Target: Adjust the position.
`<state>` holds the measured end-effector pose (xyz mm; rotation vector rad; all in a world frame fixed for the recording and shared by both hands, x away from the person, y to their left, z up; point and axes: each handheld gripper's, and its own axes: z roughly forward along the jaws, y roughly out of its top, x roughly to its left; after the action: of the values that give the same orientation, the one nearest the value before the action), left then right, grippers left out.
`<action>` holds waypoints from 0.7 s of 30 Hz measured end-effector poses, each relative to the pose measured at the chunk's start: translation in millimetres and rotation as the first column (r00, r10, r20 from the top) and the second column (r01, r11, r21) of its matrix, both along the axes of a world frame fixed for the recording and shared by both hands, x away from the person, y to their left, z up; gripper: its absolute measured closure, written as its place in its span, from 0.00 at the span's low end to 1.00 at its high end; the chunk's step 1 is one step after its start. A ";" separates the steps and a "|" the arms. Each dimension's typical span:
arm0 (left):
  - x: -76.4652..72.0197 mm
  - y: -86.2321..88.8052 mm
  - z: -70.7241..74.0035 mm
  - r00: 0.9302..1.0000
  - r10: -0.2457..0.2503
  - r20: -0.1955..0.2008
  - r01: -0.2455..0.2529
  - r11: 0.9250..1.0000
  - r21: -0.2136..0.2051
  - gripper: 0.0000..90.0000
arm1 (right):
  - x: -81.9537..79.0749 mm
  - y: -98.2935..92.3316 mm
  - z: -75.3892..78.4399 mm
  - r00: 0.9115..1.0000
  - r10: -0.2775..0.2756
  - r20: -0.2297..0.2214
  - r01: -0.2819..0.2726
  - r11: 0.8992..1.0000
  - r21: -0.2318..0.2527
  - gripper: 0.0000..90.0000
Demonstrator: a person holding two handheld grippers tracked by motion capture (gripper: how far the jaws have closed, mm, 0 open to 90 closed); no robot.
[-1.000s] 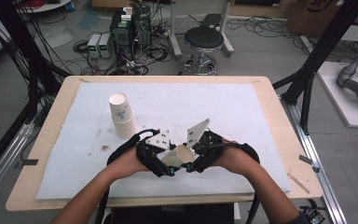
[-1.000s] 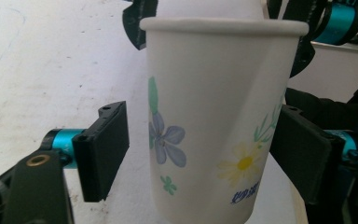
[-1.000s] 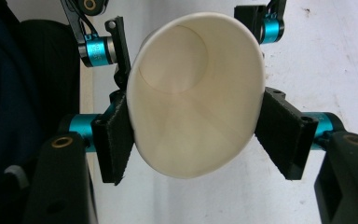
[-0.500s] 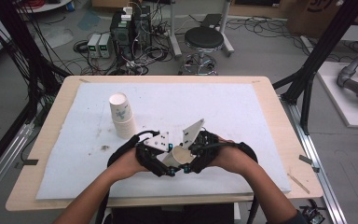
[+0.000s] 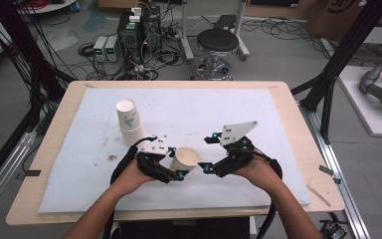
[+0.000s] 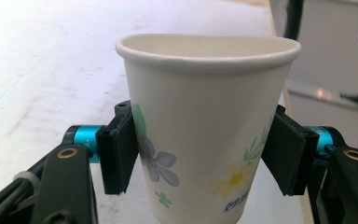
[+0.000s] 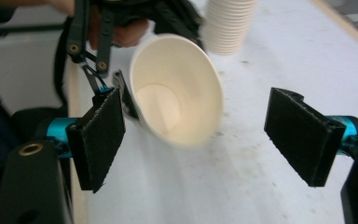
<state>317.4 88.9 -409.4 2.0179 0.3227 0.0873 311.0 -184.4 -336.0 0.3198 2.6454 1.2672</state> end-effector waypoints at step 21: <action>-2.0 43.8 -3.1 0.953 0.283 0.108 -0.230 0.906 -0.355 0.36 | -18.3 -102.6 -64.7 0.919 -0.394 -0.025 0.389 0.891 0.233 0.23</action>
<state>315.3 132.6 -412.5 1.6070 0.4698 0.3332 292.7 -287.0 -400.7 0.8238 2.2504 1.4230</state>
